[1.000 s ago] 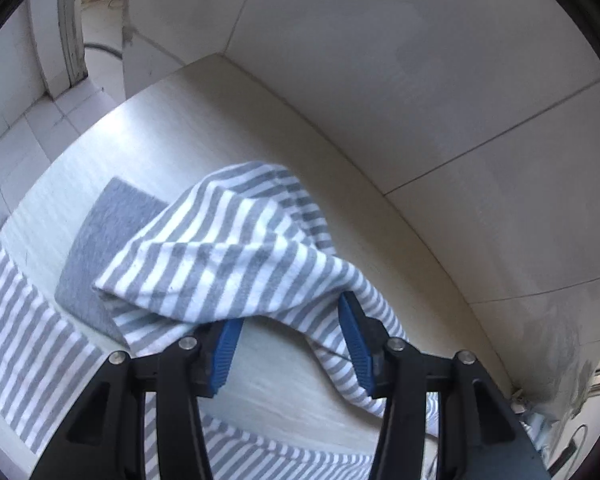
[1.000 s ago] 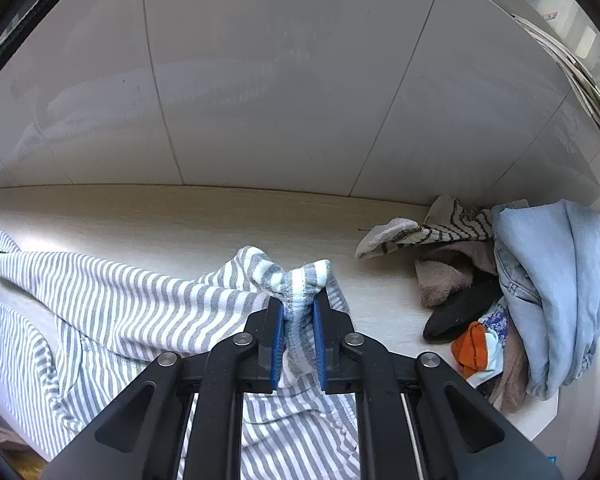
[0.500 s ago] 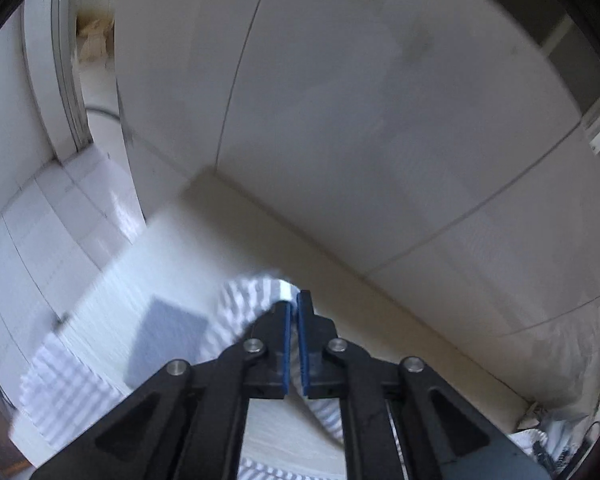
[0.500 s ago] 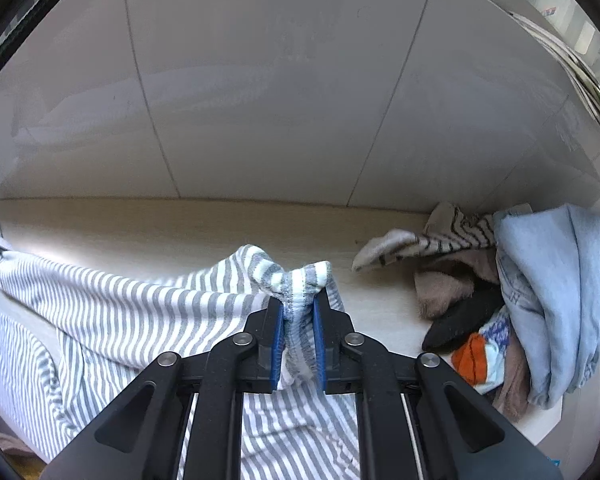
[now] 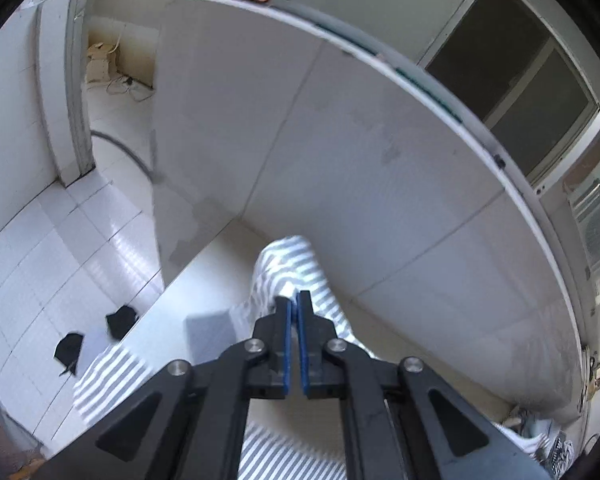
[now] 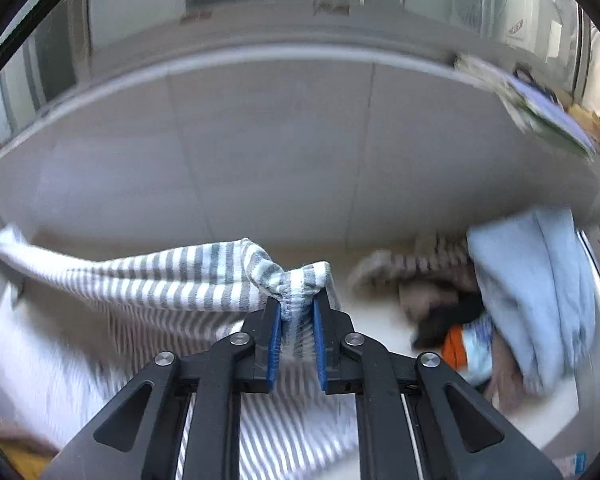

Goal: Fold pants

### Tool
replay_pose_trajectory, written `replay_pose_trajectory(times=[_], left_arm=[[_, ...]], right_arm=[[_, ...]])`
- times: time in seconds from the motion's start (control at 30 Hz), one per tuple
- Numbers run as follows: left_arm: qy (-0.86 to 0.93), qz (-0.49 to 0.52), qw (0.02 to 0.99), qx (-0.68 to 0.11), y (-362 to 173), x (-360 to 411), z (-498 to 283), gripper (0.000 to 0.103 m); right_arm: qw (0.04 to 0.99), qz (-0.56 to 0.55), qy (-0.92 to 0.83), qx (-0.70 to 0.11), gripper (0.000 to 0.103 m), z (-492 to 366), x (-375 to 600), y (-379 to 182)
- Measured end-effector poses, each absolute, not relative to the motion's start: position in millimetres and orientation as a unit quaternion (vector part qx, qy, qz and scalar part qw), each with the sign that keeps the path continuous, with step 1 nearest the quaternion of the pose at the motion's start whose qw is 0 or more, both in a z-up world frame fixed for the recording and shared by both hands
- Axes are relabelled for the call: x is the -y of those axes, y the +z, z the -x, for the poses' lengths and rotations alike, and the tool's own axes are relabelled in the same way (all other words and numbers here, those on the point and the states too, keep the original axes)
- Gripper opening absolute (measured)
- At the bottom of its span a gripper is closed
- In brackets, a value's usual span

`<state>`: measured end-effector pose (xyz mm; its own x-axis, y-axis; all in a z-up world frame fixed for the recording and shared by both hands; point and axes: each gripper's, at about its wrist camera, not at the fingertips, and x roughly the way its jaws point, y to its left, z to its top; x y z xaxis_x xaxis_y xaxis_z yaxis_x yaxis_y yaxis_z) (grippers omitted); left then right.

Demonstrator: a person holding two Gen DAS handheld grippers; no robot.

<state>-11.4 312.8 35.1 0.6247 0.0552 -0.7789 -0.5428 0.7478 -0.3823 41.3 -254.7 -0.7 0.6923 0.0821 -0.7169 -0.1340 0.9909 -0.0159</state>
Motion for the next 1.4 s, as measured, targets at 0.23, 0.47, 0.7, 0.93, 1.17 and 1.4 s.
replay_pose_trajectory(times=[0.23,0.47,0.7,0.93,1.17,1.4], left_arm=[[0.201,0.3,0.811,-0.461,-0.8,-305.2,70.8,0.003],[0.209,0.281,0.778,-0.522,-59.8,-296.5,102.2,0.003],[0.19,0.263,0.789,-0.521,-52.5,-289.3,98.5,0.003],[0.203,0.255,0.795,-0.512,-49.3,-284.7,99.7,0.003],[0.227,0.251,0.786,-0.518,-58.0,-281.3,105.8,0.003],[0.231,0.255,0.785,-0.516,-57.5,-282.7,102.0,0.003]], right_arm=[[0.874,0.066,0.043,-0.48,0.014,10.1,252.3,-71.9],[0.836,0.116,0.0,-0.536,0.035,27.1,242.1,-114.4],[0.845,0.008,-0.045,-0.533,0.052,41.8,271.6,-88.7],[0.826,-0.048,-0.009,-0.562,0.053,45.5,272.0,-80.3],[0.8,-0.15,0.012,-0.582,0.062,38.4,290.5,-80.8],[0.762,-0.157,0.02,-0.628,0.043,-5.1,296.9,-98.9]])
